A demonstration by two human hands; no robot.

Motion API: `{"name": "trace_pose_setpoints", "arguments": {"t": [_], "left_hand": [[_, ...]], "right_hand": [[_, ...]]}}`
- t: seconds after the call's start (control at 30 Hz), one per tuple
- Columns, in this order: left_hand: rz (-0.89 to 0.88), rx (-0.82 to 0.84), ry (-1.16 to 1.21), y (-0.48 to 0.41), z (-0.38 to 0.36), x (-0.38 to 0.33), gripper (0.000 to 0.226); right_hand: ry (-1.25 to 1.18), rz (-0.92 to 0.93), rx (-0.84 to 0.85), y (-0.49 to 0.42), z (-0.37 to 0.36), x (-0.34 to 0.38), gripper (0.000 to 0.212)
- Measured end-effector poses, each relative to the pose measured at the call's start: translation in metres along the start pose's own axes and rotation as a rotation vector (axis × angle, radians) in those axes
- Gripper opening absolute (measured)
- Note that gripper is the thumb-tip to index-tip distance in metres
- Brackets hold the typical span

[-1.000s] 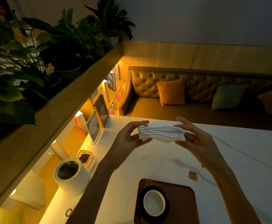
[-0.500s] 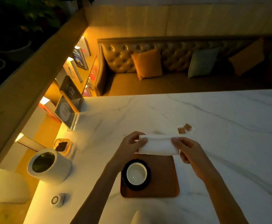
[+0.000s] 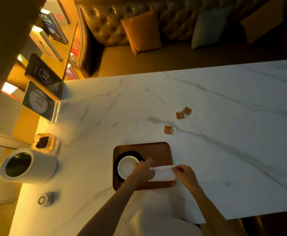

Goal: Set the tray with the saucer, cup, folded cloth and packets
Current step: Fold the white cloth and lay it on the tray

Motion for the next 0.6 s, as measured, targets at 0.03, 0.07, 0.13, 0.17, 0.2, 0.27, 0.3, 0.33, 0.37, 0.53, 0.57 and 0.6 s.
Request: {"name": "trace_pose_setpoints", "arguments": {"t": [0.03,0.07,0.13,0.17,0.2,0.27,0.3,0.33,0.37,0.53,0.57,0.6], "left_hand": [[0.008,-0.013,-0.110,-0.006,-0.003,-0.001,0.025],[0.006,-0.017,-0.227,-0.012,-0.005,-0.002,0.025],[-0.010,-0.001,-0.440,-0.020,-0.013,-0.006,0.023],[-0.024,0.000,-0.523,-0.023,-0.016,-0.008,0.021],[-0.036,-0.005,-0.593,-0.026,-0.019,-0.009,0.019],[-0.041,-0.006,-0.696,-0.030,-0.024,-0.007,0.018],[-0.037,0.003,-0.732,-0.032,-0.026,-0.006,0.019],[-0.032,0.009,-0.761,-0.034,-0.028,-0.005,0.020],[-0.027,0.013,-0.783,-0.036,-0.029,-0.005,0.020],[-0.018,-0.058,-0.821,-0.029,-0.037,-0.003,0.034],[-0.030,-0.086,-0.793,-0.025,-0.041,-0.003,0.042],[-0.053,-0.113,-0.741,-0.020,-0.046,-0.004,0.049]], "right_hand": [[0.032,-0.005,0.010,-0.006,-0.003,-0.005,0.028],[0.062,-0.012,0.024,-0.011,-0.006,-0.009,0.028],[0.127,-0.023,0.049,-0.020,-0.014,-0.017,0.028],[0.159,-0.021,0.060,-0.023,-0.018,-0.019,0.028],[0.190,-0.015,0.071,-0.026,-0.023,-0.021,0.028],[0.246,0.010,0.082,-0.031,-0.029,-0.021,0.027],[0.271,0.021,0.083,-0.033,-0.032,-0.020,0.027],[0.292,0.028,0.080,-0.034,-0.033,-0.021,0.027],[0.310,0.034,0.069,-0.036,-0.034,-0.021,0.028],[0.326,0.069,0.008,-0.036,-0.036,-0.021,0.031],[0.311,0.075,-0.021,-0.034,-0.035,-0.021,0.033],[0.286,0.079,-0.059,-0.031,-0.033,-0.022,0.035]]}}
Point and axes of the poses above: each hand's wrist, its own y-axis away from the middle knuckle, its own z-axis out of the back of the hand, x = y × z, the point moved 8 cm from there along -y, towards the middle knuckle, and after that the axes turned 1 degree about x, right-handed, at the moved point
